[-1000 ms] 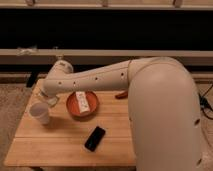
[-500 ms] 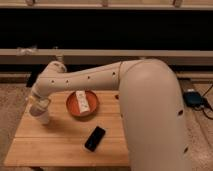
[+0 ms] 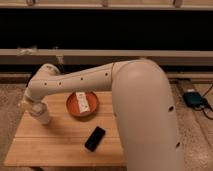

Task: Place the white sponge in the ceramic cup

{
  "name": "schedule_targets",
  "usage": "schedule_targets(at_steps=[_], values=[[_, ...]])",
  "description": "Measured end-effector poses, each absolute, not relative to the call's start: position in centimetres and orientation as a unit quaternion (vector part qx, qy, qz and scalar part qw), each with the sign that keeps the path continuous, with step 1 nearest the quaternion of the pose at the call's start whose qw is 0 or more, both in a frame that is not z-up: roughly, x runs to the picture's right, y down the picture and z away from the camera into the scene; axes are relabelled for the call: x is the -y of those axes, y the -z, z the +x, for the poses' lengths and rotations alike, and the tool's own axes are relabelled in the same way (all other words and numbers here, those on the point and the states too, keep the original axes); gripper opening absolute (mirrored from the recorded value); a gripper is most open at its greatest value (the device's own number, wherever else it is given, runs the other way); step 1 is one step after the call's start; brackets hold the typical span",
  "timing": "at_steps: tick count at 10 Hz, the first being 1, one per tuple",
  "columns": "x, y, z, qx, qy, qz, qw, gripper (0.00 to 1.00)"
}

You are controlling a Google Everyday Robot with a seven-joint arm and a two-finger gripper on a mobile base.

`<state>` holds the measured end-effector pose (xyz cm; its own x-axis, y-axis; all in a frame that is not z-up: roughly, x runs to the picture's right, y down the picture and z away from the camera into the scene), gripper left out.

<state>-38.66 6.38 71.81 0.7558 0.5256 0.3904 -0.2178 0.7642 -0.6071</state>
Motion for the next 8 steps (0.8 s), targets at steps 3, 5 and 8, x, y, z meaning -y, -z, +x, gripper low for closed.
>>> schedule_targets(at_steps=[3, 5, 8], values=[[-6.8, -72.3, -39.6, 0.282, -0.206, -0.278, 0.895, 0.13], [-6.4, -73.1, -39.6, 0.28, -0.218, -0.278, 0.893, 0.35], [-6.4, -73.7, -39.8, 0.279, -0.225, -0.282, 0.89, 0.64]])
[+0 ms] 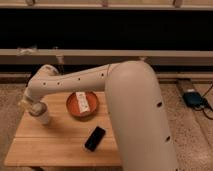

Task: Place the white sponge in the ceramic cup

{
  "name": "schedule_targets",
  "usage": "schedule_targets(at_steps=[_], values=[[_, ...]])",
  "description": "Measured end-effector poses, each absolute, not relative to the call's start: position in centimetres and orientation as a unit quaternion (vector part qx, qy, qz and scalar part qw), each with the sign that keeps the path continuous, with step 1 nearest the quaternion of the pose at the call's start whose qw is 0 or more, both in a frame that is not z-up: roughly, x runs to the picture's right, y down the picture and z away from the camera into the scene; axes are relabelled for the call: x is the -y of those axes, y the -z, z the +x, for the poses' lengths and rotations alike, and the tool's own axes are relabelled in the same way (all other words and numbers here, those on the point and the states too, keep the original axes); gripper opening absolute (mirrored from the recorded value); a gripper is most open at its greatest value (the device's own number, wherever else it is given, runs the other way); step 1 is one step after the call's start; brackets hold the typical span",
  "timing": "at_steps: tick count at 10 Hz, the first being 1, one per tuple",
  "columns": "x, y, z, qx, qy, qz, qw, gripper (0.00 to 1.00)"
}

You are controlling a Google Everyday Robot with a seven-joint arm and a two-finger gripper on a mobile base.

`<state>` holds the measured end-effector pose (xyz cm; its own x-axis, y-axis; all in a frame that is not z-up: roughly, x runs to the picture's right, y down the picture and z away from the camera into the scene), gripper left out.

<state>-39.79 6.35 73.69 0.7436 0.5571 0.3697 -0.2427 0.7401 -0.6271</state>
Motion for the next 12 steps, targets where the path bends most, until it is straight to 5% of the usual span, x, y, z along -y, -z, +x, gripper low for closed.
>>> schedule_targets(at_steps=[2, 12], values=[[-6.5, -74.0, -39.9, 0.278, -0.227, -0.285, 0.889, 0.79], [-6.2, -74.4, -38.5, 0.282, -0.252, -0.283, 0.881, 0.8]])
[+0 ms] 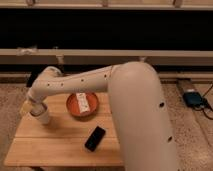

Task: Place the white sponge in the ceramic cup

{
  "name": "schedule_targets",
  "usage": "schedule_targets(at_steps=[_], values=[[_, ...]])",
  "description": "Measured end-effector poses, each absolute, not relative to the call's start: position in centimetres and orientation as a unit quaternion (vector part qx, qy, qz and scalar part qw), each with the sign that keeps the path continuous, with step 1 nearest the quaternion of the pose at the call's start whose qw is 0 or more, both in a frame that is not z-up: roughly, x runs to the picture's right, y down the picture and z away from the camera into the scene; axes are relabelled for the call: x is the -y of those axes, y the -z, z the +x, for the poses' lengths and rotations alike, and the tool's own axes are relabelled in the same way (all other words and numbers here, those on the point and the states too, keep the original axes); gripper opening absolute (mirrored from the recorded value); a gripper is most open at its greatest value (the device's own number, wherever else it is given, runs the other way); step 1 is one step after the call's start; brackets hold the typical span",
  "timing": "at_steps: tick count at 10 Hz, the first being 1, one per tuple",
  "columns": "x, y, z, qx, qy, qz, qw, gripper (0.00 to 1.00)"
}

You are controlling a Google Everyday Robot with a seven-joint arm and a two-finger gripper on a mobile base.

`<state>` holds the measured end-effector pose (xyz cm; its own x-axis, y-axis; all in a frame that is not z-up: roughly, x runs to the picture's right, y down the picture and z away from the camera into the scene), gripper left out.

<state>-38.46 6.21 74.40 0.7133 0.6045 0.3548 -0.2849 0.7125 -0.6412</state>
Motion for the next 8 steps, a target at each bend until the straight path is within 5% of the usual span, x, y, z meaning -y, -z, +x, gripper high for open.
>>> schedule_targets(at_steps=[8], values=[[-1.7, -76.6, -33.4, 0.262, -0.279, -0.27, 0.883, 0.8]])
